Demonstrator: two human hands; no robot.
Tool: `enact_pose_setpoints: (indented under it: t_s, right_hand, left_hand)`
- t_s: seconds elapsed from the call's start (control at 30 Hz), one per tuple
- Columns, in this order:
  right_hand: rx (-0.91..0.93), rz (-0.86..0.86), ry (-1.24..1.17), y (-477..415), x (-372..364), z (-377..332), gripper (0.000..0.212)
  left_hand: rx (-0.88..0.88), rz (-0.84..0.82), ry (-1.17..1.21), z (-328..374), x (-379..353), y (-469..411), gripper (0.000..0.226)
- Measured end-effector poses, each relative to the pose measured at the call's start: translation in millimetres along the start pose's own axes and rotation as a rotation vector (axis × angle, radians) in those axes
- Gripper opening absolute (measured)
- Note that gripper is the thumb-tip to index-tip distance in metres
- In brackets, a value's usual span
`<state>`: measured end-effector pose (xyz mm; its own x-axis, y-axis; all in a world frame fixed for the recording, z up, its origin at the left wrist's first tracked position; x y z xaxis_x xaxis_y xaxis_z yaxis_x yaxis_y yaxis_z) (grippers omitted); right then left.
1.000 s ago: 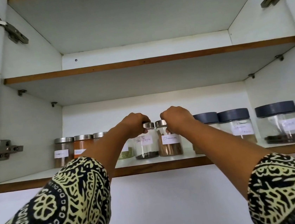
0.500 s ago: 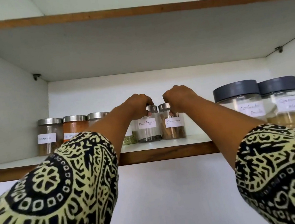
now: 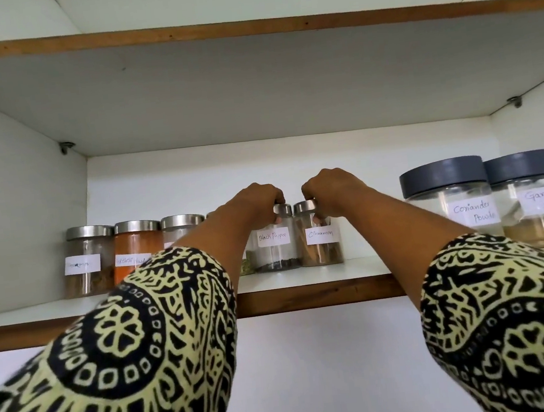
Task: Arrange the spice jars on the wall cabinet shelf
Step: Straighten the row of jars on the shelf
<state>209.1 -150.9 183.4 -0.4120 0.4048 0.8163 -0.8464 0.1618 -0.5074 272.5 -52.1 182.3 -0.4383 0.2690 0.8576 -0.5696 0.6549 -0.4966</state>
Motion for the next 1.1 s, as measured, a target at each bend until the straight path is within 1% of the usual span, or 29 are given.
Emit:
enact_pose_setpoints:
  t_s: [0.1, 0.2, 0.3, 0.33, 0.4, 0.53, 0.6, 0.67, 0.8, 0.87, 0.97, 1.1]
  right_hand:
    - [-0.006, -0.007, -0.001, 2, 0, 1, 0.033]
    - [-0.023, -0.020, -0.017, 8, -2, 1, 0.033]
    - [-0.033, -0.046, -0.048, 22, -4, -3, 0.046]
    - [-0.033, -0.042, -0.053, 30, -1, -4, 0.050]
    - [-0.032, 0.006, -0.037, 49, 8, -5, 0.052]
    - [0.003, 0.137, 0.038, 96, 46, 1, 0.048]
    - [0.001, 0.223, 0.034, 123, 67, 18, 0.046]
    - [-0.023, 0.253, -0.008, 146, 81, 44, 0.043]
    - [-0.082, 0.210, -0.159, 177, 84, 104, 0.040]
    - [-0.105, 0.183, -0.206, 186, 79, 135, 0.038]
    - [-0.121, 0.111, -0.268, 189, 65, 172, 0.036]
    - [-0.081, 0.000, -0.319, 187, 42, 203, 0.042]
  left_hand:
    - [0.009, -0.002, -0.007, 1, -1, 2, 0.033]
    - [0.050, -0.016, -0.032, 1, -7, 7, 0.043]
    - [0.092, -0.047, -0.007, 4, -8, 18, 0.062]
    - [0.086, -0.040, 0.018, 8, -5, 24, 0.065]
    - [0.056, 0.001, 0.052, 19, 8, 38, 0.065]
    - [-0.006, 0.102, 0.119, 56, 37, 67, 0.060]
    - [-0.053, 0.136, 0.149, 84, 53, 80, 0.055]
    - [-0.106, 0.153, 0.163, 117, 68, 89, 0.050]
    - [-0.187, 0.182, 0.199, 178, 87, 95, 0.045]
    - [-0.204, 0.168, 0.186, 204, 89, 92, 0.044]
    - [-0.179, 0.095, 0.128, 227, 83, 83, 0.046]
    - [-0.104, -0.009, 0.102, 242, 66, 66, 0.044]
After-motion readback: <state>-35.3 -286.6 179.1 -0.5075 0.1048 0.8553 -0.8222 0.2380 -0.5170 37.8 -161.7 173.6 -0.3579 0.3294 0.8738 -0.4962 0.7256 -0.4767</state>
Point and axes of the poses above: each hand's wrist, its own y-axis away from the middle knuckle, its own x-axis out of the back of the hand, z = x × y, the point moved 6 cm from there along -y, towards the middle knuckle, and after that the axes turned 11 degrees about -z, right-handed, at the moved point
